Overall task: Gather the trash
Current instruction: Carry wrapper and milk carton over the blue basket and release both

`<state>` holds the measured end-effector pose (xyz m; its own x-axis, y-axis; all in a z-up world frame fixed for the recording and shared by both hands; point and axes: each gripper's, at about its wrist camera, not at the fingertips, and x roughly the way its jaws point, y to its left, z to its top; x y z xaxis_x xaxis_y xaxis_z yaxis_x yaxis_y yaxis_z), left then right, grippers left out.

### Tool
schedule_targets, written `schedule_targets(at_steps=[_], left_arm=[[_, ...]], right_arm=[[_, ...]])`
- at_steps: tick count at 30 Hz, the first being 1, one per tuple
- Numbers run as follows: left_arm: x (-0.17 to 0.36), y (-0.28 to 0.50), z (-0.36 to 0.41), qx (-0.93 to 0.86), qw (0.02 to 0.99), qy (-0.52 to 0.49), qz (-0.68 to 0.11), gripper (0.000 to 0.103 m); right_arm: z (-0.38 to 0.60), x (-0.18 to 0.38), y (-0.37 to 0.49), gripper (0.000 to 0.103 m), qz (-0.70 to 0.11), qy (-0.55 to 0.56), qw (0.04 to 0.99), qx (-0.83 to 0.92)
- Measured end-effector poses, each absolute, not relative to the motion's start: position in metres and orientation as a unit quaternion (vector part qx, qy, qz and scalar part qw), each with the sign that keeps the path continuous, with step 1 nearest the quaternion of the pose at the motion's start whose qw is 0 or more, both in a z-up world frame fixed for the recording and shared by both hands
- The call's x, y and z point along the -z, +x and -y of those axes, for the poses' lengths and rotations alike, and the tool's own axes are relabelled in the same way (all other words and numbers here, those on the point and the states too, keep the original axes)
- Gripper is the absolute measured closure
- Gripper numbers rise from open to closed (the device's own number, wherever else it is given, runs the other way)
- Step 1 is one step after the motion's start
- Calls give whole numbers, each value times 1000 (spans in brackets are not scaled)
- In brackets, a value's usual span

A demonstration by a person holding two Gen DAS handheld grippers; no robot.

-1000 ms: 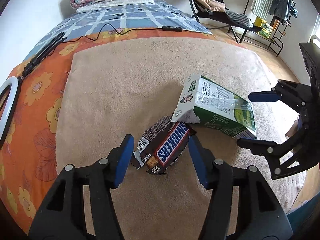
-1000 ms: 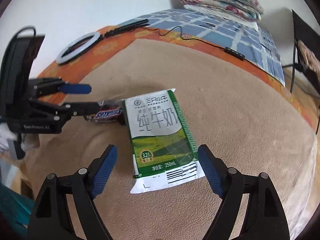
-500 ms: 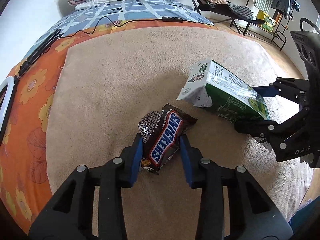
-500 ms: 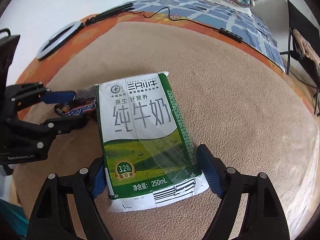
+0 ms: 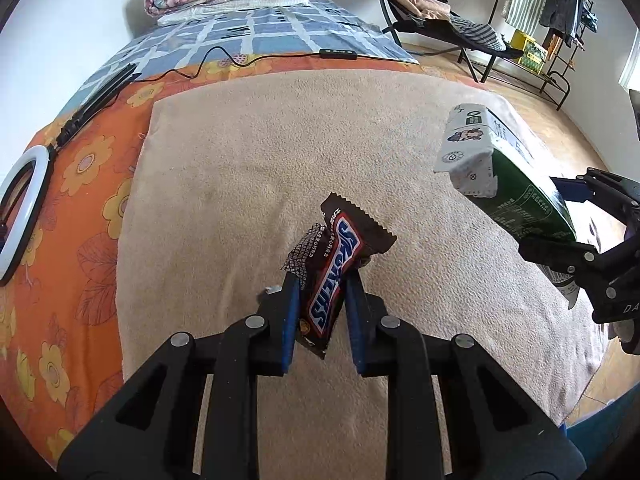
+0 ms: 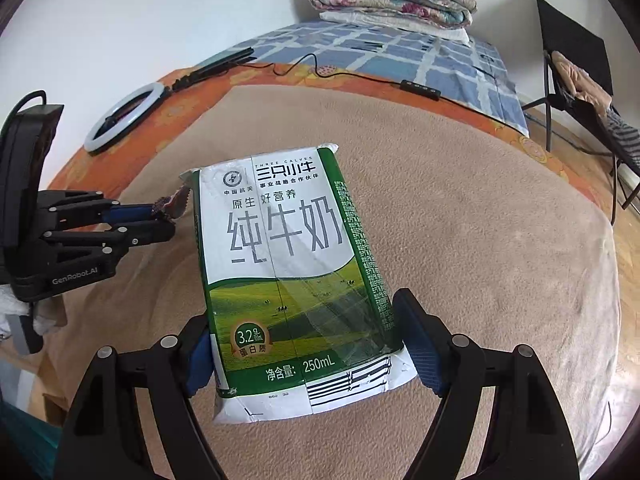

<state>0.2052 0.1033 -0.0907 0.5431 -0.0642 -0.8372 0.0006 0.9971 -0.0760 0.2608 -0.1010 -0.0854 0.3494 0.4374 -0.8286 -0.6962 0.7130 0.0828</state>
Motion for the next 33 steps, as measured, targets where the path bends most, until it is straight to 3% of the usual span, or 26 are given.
schedule_targets(at_steps=[18,33], left_arm=[[29,83,-24,69,890,-27,-451,82],[49,-8,31,91,880,-19,-466,82]], right_arm=[[168,28,153,23,-425,-154,823,-342],[218,35,52,23,-430,-165,812,-358]])
